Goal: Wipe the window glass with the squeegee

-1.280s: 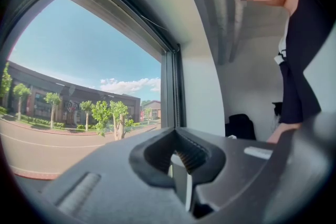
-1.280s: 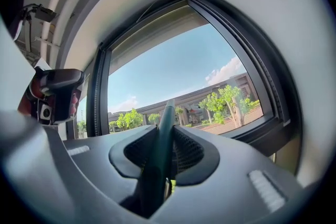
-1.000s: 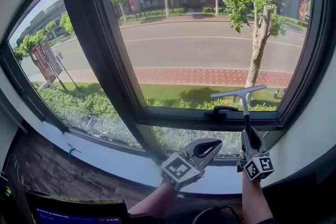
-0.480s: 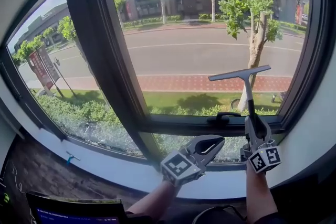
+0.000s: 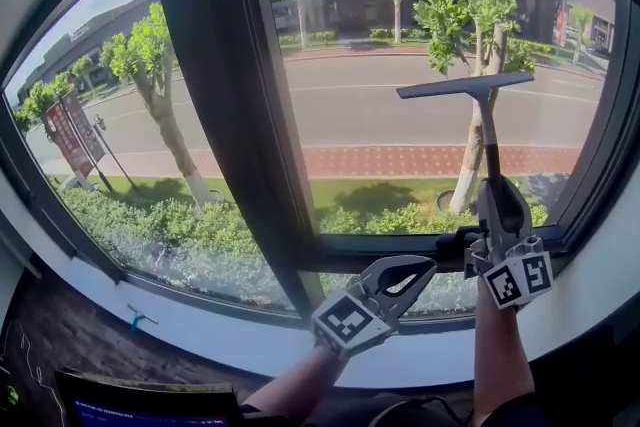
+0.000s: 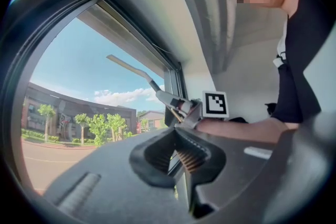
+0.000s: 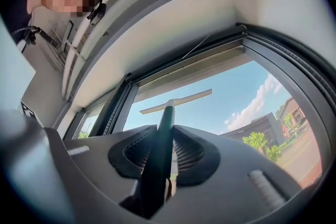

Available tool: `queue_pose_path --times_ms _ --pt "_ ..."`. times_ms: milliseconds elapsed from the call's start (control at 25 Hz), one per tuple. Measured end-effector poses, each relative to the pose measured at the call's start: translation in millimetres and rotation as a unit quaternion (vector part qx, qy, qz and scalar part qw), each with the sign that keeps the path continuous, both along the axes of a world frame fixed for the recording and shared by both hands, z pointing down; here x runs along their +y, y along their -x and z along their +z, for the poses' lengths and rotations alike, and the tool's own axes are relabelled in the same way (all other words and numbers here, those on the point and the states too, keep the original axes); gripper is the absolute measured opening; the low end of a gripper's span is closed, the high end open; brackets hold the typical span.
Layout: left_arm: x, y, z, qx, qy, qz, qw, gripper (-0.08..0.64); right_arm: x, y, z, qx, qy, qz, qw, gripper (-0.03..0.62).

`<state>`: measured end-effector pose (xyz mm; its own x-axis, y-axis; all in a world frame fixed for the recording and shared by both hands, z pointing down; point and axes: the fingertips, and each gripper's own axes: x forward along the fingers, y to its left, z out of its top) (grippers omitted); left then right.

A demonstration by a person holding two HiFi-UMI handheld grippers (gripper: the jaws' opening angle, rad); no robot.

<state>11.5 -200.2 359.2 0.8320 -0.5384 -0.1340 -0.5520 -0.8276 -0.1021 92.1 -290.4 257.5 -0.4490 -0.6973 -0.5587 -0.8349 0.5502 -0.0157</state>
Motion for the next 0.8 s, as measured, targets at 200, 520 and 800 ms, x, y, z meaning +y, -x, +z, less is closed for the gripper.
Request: queue_pose_path --times_ms 200,520,800 --pt "1.1 41.3 1.8 0.005 0.003 0.025 0.9997 0.003 -4.3 40.1 -38.8 0.011 -0.038 0.033 0.999 0.1" --pt "11.7 53.4 -8.9 0.022 -0.018 0.037 0.9989 0.002 -1.6 39.2 -101.9 -0.013 -0.078 0.074 0.994 0.1" --pt "0.7 62.7 -39.7 0.006 -0.04 0.005 0.9991 0.003 -22.0 37.2 -159.7 -0.043 -0.111 0.074 0.99 0.1"
